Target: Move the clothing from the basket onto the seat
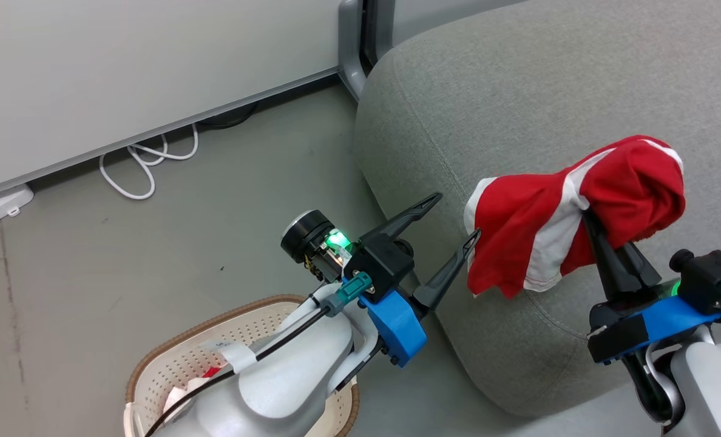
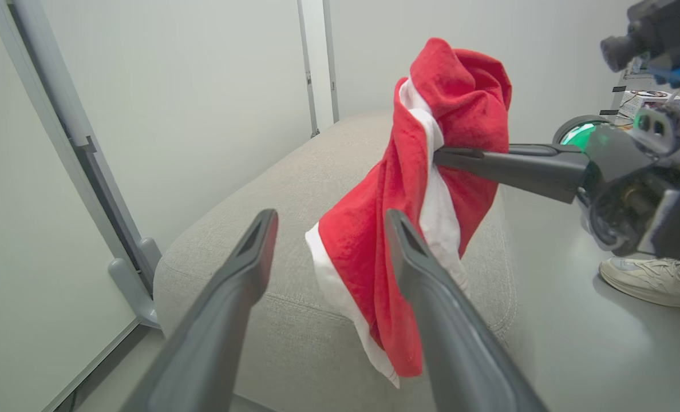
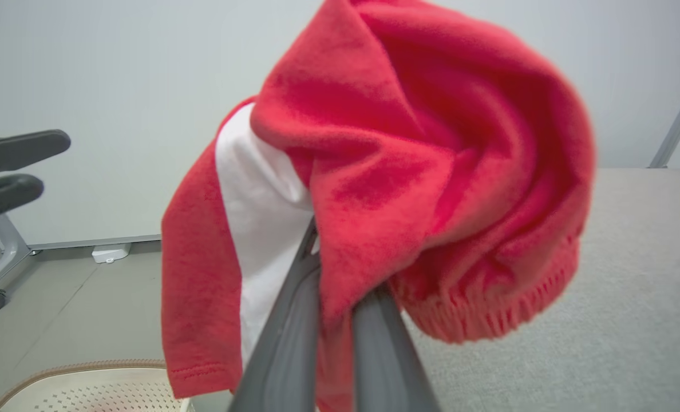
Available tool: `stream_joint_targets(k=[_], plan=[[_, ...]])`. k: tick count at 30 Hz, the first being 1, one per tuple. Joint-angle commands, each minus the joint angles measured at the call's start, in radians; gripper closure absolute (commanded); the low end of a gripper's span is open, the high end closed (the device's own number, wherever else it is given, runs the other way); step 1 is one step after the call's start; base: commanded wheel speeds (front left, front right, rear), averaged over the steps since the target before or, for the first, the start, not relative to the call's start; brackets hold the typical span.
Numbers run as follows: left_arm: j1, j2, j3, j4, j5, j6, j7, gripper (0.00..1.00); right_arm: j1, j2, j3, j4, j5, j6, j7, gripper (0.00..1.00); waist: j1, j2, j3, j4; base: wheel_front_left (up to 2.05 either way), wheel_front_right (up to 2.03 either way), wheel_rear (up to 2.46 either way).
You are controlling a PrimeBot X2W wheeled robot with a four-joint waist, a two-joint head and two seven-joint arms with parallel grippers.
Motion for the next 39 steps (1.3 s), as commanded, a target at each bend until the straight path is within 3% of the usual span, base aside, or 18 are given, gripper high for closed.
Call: stream_joint_targets(k=[1,11,25,34,39], plan=[[-0.011,0.002,0.0,0.006,0.0,0.001,-0.004,0.0,0.022,0.01,-0.012,-0.011,-0.011,0.0,-0.004,1.0,0.0,-0.0001,0.0,-0.015,0.0,0.0,0.0],[-0.022,0.001,0.001,0.009,0.007,0.008,-0.007,0.0,0.001,0.025,-0.1,-0.05,-0.031,0.0,-0.004,1.0,0.0,-0.0001,0.025,-0.011,0.0,0.0,0.0],[-0.134,0.016,-0.004,-0.011,0.051,0.022,0.008,0.0,-0.319,-0.073,-0.29,-0.086,-0.069,0.0,-0.004,1.0,0.0,-0.0001,0.23,0.039,0.0,0.0,0.0],[-0.246,0.026,-0.001,-0.048,0.098,0.04,0.019,0.0,-0.524,-0.189,-0.417,0.026,-0.043,0.0,-0.004,1.0,0.0,-0.0001,0.423,0.082,0.0,0.0,0.0],[-0.285,0.032,-0.002,-0.063,0.117,0.046,0.02,0.0,-0.584,-0.224,-0.404,0.174,-0.035,0.0,-0.004,1.0,0.0,-0.0001,0.495,0.097,0.0,0.0,0.0]])
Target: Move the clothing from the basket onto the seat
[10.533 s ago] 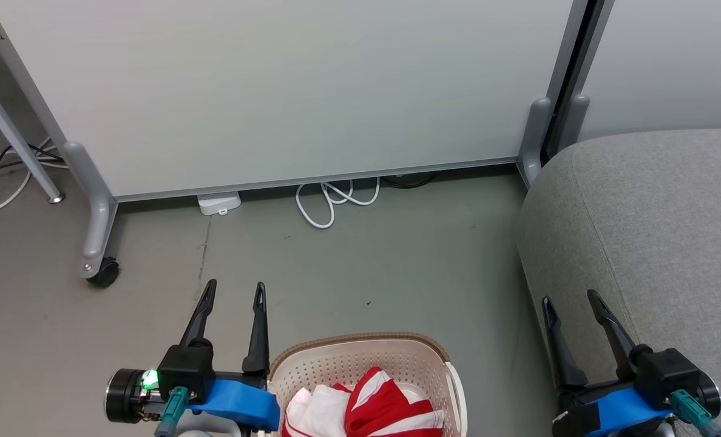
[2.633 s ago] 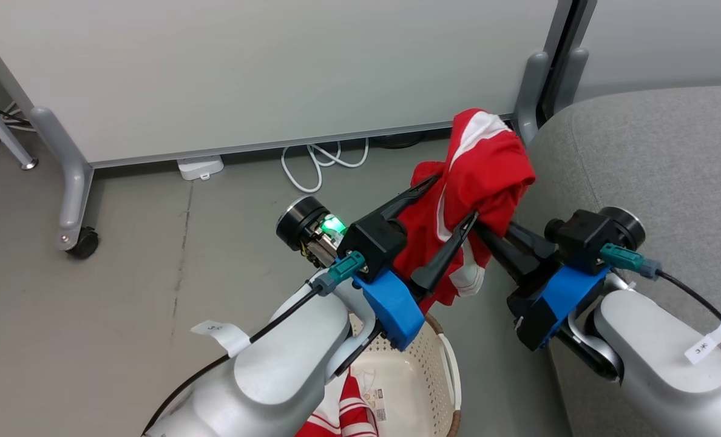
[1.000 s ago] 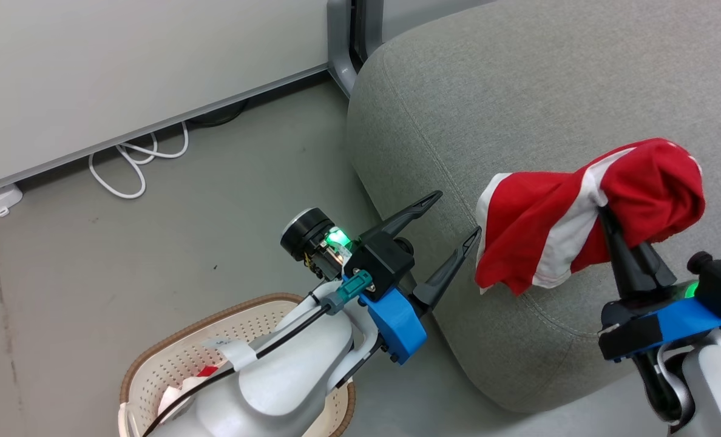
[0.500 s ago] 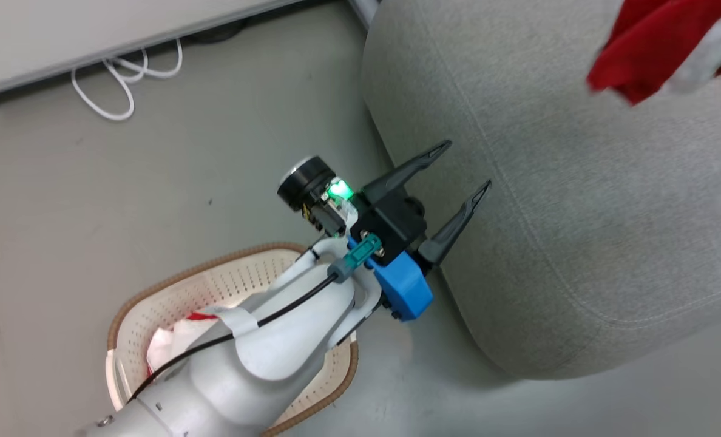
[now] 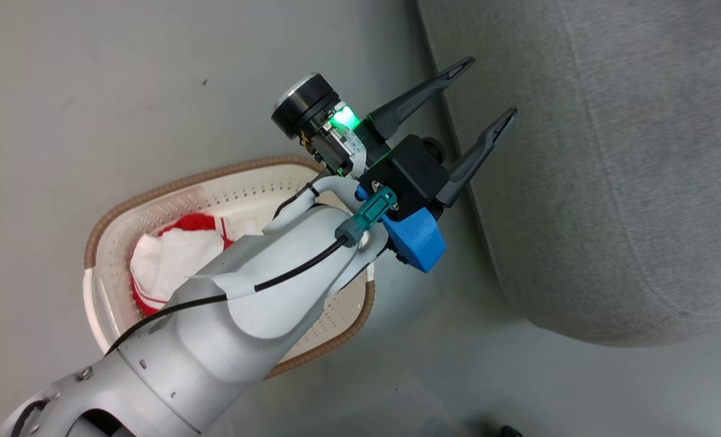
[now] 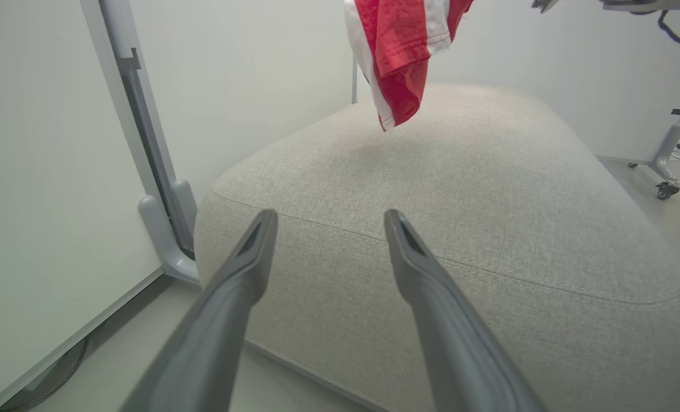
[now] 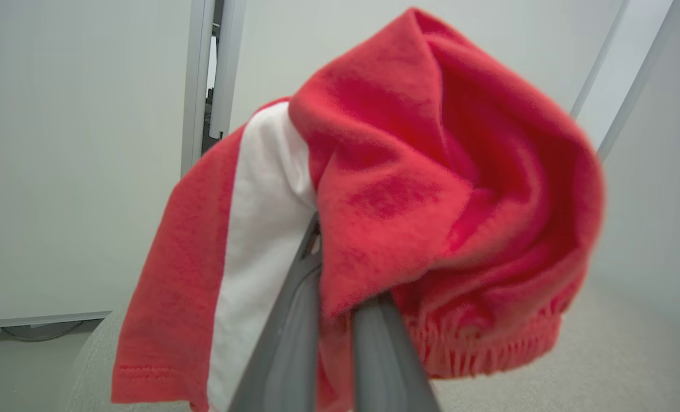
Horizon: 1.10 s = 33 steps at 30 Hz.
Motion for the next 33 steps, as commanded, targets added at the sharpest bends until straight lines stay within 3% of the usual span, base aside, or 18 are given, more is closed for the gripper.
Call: stream_joint_targets(k=[1,9,15,16,17,18,25,33], plan=[[-0.019,0.006,0.002,-0.004,0.006,0.003,0.0,0.0,-0.023,-0.009,0.009,0.022,0.001,0.0,-0.004,1.0,-0.0002,0.0,0.045,0.02,0.0,0.0,0.0],[-0.039,0.009,-0.008,-0.008,0.014,0.009,-0.002,0.0,-0.086,-0.019,0.115,0.296,0.043,0.0,-0.004,1.0,-0.0002,0.0,0.092,0.049,0.0,0.0,0.0],[-0.04,0.013,-0.008,-0.009,0.009,0.016,-0.007,0.0,-0.106,-0.024,0.185,0.412,0.091,0.0,-0.004,1.0,-0.0002,0.0,0.098,0.061,0.0,0.0,0.0],[-0.039,0.014,-0.009,-0.008,0.008,0.017,-0.007,0.0,-0.108,-0.022,0.197,0.427,0.097,0.0,-0.003,0.68,-0.0002,0.0,0.096,0.061,0.0,0.0,0.0],[-0.037,0.014,-0.009,-0.006,0.006,0.016,-0.009,0.0,-0.115,-0.027,0.203,0.427,0.1,0.0,-0.004,0.21,-0.0002,0.0,0.094,0.061,0.0,0.0,0.0],[-0.035,0.016,-0.009,-0.003,0.005,0.017,-0.01,0.0,-0.115,-0.03,0.203,0.431,0.106,0.0,-0.004,0.0,-0.0002,0.0,0.09,0.061,0.0,0.0,0.0],[0.011,0.006,0.001,0.006,-0.014,0.026,-0.022,0.0,0.005,-0.013,0.144,0.403,0.108,0.0,-0.004,0.0,-0.0002,0.0,0.007,0.058,0.0,0.0,0.0],[0.125,0.02,0.07,-0.021,-0.046,0.049,-0.028,0.0,0.252,0.069,0.022,0.203,0.016,0.0,-0.004,0.0,-0.0002,0.0,-0.143,0.046,0.0,0.0,0.0]])
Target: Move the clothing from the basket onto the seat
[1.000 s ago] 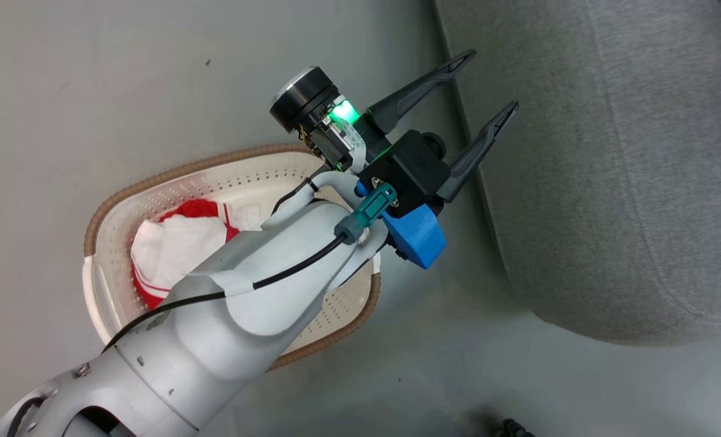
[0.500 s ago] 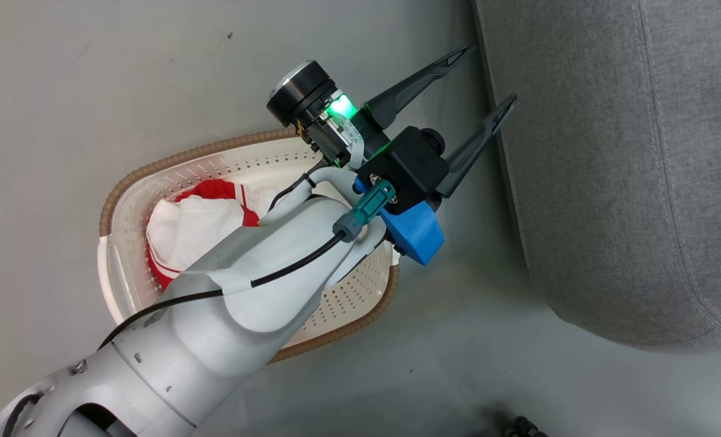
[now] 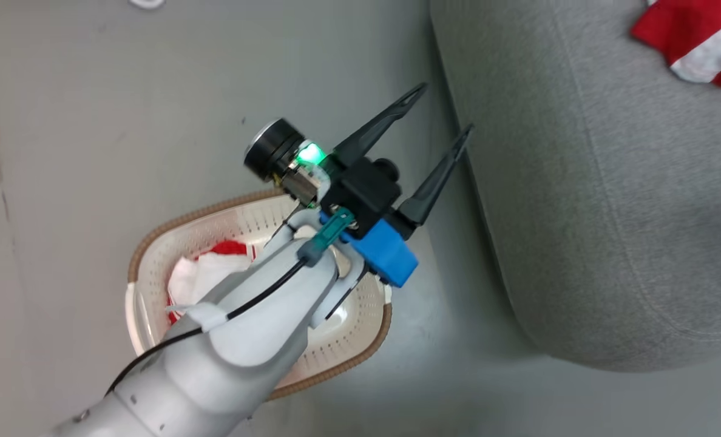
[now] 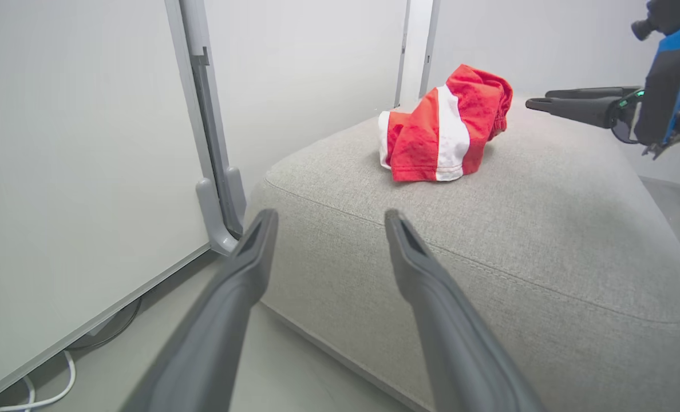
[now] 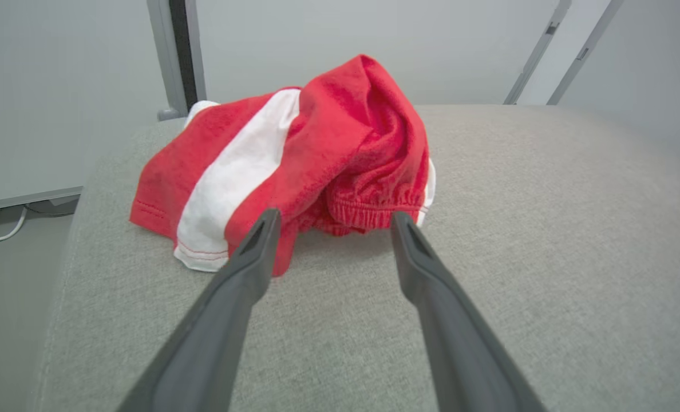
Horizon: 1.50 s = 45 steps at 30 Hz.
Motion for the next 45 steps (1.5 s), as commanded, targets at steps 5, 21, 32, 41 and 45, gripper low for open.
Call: stream_joint_targets(k=[5,21,32,41,45], plan=[[0.136,0.026,0.092,-0.055,-0.005,0.026,-0.005,0.0,0.144,0.096,-0.037,-0.186,-0.075,0.0,-0.004,0.0,0.0,0.0,-0.156,0.001,0.0,0.0,0.0],[0.516,0.03,0.48,-0.203,0.086,0.037,-0.004,0.0,0.41,0.272,0.068,-0.531,-0.188,0.0,-0.004,0.0,0.0,0.0,-0.411,0.161,0.0,0.0,0.0],[0.672,0.011,0.633,-0.236,0.145,0.005,-0.004,0.0,0.516,0.316,0.089,-0.59,-0.219,0.0,-0.004,0.0,0.0,0.0,-0.49,0.208,0.0,0.0,0.0],[0.752,-0.014,0.731,-0.26,0.183,-0.035,-0.004,0.0,0.582,0.358,0.098,-0.592,-0.227,0.0,-0.004,0.0,0.0,0.0,-0.526,0.221,0.0,0.0,0.0],[0.781,-0.023,0.767,-0.262,0.198,-0.051,-0.004,0.0,0.607,0.378,0.105,-0.584,-0.229,0.0,-0.003,0.0,0.0,0.0,-0.542,0.225,0.0,0.0,0.0]])
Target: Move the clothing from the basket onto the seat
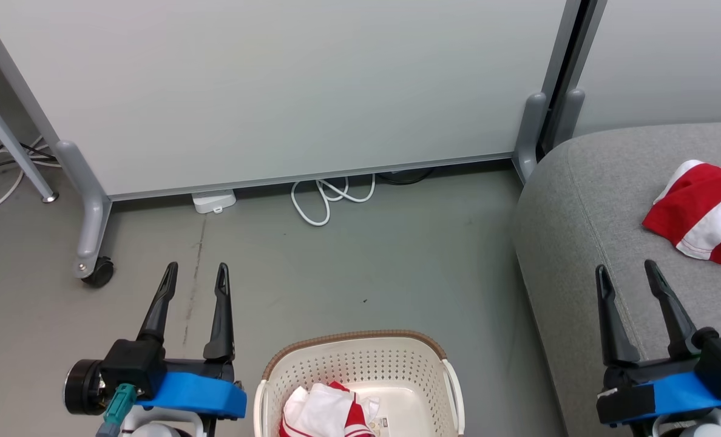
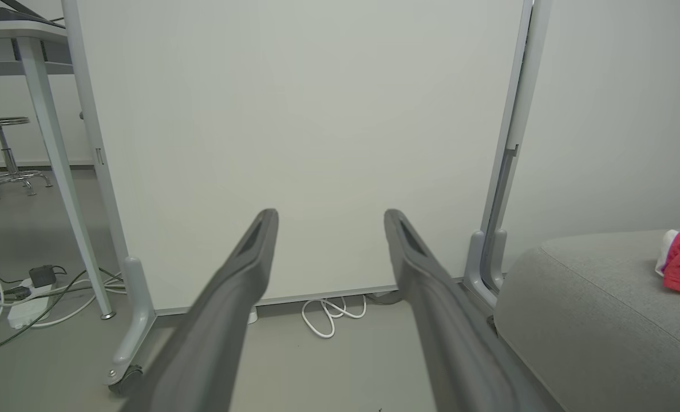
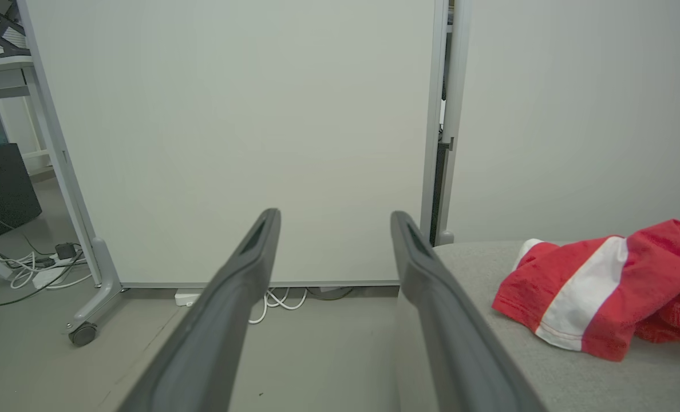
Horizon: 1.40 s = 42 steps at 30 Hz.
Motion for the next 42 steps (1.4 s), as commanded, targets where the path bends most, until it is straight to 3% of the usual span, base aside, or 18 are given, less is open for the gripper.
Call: stream_joint_targets(k=[1,27,36,42], plan=[[0.008,-0.002,0.005,-0.005,0.008,-0.003,-0.003,0.0,0.016,0.005,0.0,0.001,-0.004,0.0,-0.003,0.0,0.0002,0.0,-0.003,0.002,0.0,0.0,0.0],[0.018,-0.046,0.073,0.012,0.068,-0.058,-0.003,0.0,0.035,0.037,0.015,0.028,-0.004,0.0,-0.003,0.0,0.0002,0.0,-0.017,0.004,0.0,0.0,0.0],[-0.114,-0.015,-0.027,0.106,0.072,-0.082,-0.003,0.0,-0.02,0.01,0.033,0.014,0.004,0.0,-0.003,0.0,0.0002,0.0,0.04,-0.019,0.0,0.0,0.0],[-0.281,0.051,-0.209,0.261,0.062,-0.081,-0.003,0.0,-0.109,-0.036,0.047,-0.01,0.013,0.0,-0.003,0.0,0.0002,0.0,0.157,-0.051,0.0,0.0,0.0]])
